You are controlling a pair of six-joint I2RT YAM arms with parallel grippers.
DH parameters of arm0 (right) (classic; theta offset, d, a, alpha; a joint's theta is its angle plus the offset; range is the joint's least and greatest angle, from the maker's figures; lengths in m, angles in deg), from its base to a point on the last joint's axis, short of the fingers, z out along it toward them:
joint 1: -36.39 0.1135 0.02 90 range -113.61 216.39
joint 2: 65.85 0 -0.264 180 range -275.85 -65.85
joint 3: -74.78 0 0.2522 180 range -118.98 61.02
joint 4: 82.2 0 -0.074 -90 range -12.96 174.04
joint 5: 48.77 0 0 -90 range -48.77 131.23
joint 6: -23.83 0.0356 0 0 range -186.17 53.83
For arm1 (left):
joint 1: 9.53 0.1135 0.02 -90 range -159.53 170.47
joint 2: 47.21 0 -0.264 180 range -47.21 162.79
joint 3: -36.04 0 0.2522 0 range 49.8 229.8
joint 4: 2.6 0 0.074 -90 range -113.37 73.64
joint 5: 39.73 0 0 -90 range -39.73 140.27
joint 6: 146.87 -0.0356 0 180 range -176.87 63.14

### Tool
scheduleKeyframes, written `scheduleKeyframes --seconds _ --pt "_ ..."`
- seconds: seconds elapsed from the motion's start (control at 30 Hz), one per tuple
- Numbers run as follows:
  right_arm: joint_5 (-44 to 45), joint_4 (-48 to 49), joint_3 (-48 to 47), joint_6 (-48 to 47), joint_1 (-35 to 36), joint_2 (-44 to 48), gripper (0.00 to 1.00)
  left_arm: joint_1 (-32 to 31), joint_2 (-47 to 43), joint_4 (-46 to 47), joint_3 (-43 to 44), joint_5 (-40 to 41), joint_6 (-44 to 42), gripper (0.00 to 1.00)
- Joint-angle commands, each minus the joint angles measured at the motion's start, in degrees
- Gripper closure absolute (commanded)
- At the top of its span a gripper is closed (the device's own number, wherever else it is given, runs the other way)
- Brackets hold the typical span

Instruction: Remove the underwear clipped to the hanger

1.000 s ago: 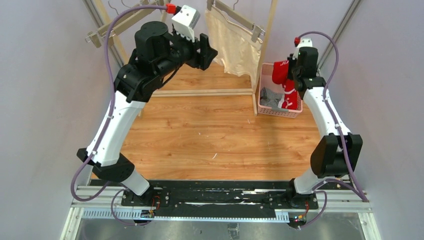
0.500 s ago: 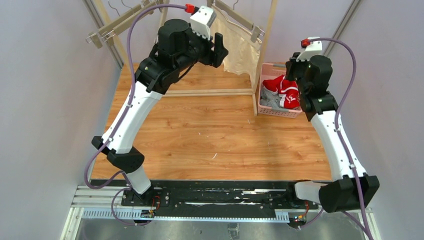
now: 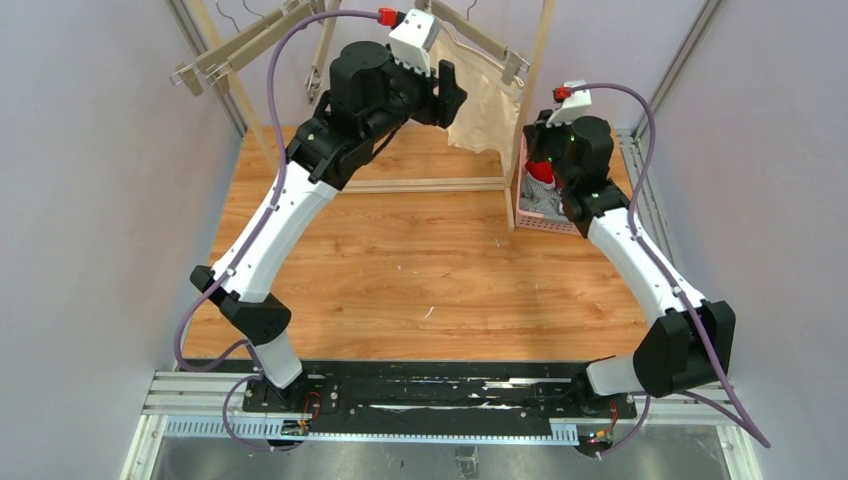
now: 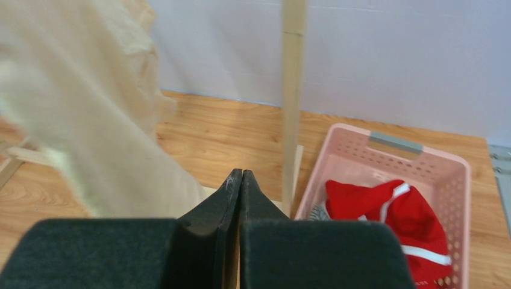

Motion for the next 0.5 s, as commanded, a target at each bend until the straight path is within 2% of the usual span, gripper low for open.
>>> scheduleKeyframes --seconds 0.0,0.2,0.47 --pt "-2.94 6.63 -2.57 -2.7 3.87 0.88 0.99 -0.51 0.96 3.26 2.27 1.5 -0.53 0.34" --pt "-5.22 8.47 -0.15 -3.8 8.78 3.25 1.0 -0.51 1.25 4.28 3.62 3.77 -1.14 0.33" --pt "-2.36 7.33 1.27 -7.63 14.01 3.38 0.99 -0.51 4.85 4.99 9.94 9.11 -1.12 0.29"
